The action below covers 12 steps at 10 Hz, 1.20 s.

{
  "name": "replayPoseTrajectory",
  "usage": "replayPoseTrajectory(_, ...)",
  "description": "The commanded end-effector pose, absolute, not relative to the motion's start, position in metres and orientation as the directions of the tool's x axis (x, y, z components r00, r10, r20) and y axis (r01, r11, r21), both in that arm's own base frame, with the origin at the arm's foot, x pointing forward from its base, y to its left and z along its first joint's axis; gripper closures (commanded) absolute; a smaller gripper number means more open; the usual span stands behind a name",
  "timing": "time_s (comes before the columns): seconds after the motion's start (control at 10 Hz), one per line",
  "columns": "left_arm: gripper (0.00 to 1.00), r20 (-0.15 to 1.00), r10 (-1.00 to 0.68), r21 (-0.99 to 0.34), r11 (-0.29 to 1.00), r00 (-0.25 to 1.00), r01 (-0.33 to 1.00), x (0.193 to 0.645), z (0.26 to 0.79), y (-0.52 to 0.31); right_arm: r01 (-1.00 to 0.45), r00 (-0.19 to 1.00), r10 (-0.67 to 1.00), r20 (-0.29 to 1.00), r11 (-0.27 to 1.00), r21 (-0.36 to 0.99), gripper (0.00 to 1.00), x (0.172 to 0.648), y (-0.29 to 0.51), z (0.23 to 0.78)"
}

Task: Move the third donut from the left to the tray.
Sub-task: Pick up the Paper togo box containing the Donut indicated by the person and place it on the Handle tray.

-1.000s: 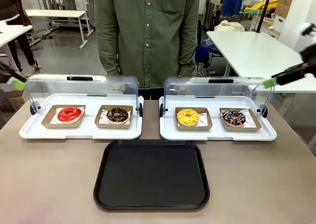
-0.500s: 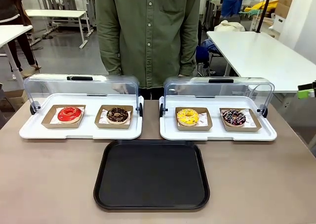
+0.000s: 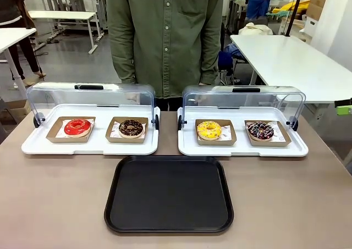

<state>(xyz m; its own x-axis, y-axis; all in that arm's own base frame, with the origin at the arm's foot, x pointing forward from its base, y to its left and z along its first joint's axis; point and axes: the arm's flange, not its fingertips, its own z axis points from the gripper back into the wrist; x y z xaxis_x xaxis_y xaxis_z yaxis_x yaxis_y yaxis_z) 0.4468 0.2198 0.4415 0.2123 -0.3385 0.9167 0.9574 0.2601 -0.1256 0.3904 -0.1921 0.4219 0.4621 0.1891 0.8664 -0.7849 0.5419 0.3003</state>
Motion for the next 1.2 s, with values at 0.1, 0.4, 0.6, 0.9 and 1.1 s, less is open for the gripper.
replayPoseTrajectory(0.1, 0.0, 0.917, -0.339, -0.126, 0.26, 0.212, 0.957, 0.447, 0.442, 0.22, -0.785, 0.462, 0.189, 0.866, 0.542, 0.3, 0.0, 0.39, -0.192, 0.422)
replayPoseTrajectory(0.4, 0.0, 0.917, -0.339, -0.126, 0.26, 0.212, 0.957, 0.447, 0.442, 0.22, -0.785, 0.462, 0.189, 0.866, 0.542, 0.3, 0.0, 0.39, -0.192, 0.422)
replayPoseTrajectory(0.6, 0.0, 0.917, -0.339, -0.126, 0.26, 0.212, 0.957, 0.447, 0.442, 0.22, -0.785, 0.462, 0.189, 0.866, 0.542, 0.3, 0.0, 0.39, -0.192, 0.422)
replayPoseTrajectory(0.9, 0.0, 0.917, -0.339, -0.126, 0.26, 0.212, 0.957, 0.447, 0.442, 0.22, -0.785, 0.462, 0.189, 0.866, 0.542, 0.3, 0.0, 0.39, -0.192, 0.422)
replayPoseTrajectory(1.1, 0.0, 0.917, -0.339, -0.126, 0.26, 0.212, 0.957, 0.447, 0.442, 0.22, -0.785, 0.462, 0.189, 0.866, 0.542, 0.3, 0.0, 0.39, -0.192, 0.422)
